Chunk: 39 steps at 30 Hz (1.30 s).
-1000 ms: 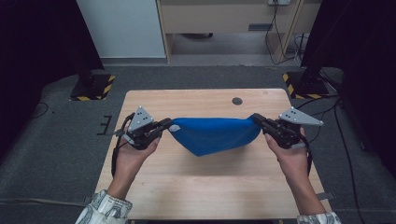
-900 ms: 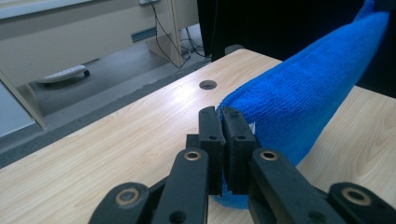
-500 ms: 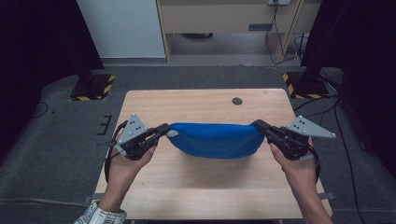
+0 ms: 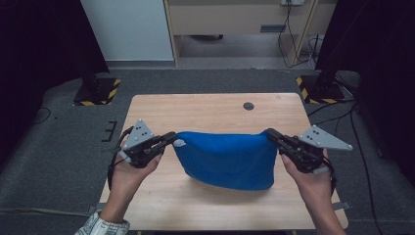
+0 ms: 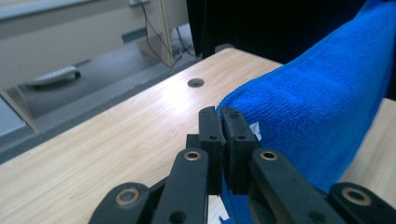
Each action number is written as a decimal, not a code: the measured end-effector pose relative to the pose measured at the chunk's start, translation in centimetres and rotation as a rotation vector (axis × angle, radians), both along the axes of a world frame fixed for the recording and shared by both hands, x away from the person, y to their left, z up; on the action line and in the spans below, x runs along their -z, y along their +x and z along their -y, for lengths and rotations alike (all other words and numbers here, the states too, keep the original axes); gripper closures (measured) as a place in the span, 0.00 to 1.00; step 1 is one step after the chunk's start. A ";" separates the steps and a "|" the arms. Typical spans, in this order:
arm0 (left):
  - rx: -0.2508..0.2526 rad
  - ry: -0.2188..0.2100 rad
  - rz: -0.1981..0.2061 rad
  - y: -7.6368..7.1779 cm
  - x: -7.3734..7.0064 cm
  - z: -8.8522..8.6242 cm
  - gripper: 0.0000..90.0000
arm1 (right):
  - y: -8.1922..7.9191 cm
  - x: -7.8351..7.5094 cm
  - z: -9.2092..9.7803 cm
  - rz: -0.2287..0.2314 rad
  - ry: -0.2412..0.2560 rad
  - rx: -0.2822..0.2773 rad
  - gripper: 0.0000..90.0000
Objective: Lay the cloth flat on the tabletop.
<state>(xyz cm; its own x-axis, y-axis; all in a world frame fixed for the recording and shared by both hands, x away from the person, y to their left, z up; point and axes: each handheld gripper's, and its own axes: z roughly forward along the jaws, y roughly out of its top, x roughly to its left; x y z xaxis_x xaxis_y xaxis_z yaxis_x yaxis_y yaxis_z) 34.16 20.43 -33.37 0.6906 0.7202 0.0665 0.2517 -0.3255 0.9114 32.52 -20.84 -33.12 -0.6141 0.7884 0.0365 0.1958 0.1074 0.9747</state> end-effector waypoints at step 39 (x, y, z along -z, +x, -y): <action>-0.070 0.068 -0.102 8.3 4.1 2.1 0.97 | 9.3 6.3 0.5 -0.129 -0.030 0.109 0.98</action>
<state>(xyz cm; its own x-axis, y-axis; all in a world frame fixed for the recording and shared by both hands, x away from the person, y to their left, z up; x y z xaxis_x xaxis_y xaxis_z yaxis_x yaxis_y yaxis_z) 42.46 18.32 -37.49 0.6448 0.7628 0.0491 0.3660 -0.3644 0.8563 41.78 -21.31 -39.43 -0.5163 0.8522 0.0846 0.3308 0.1074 0.9376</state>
